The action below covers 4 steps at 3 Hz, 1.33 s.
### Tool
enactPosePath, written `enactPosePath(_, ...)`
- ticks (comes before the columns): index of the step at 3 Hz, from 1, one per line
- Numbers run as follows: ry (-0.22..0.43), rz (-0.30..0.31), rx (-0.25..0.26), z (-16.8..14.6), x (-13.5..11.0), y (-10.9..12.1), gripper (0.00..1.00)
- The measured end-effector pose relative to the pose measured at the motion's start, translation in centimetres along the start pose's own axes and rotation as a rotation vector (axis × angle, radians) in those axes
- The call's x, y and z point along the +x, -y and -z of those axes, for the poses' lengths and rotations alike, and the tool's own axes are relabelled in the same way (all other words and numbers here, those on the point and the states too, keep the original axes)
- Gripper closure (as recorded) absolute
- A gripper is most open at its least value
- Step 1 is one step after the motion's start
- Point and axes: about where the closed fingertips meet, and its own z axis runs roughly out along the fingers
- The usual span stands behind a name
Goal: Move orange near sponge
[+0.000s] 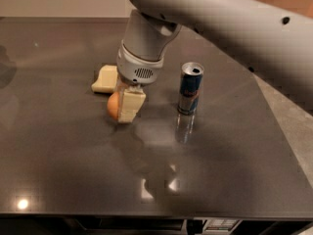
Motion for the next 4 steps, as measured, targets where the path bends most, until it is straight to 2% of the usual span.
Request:
enactPosePath(2,-0.015,-0.024,0.009,-3.3,-2.1,3.8,1.0)
enactPosePath(3,-0.032,-0.049,0.025,-4.4,-1.8,5.0,0.84)
enactPosePath(4,-0.046,-0.088,0.045,-5.2,-0.7,6.1,0.6)
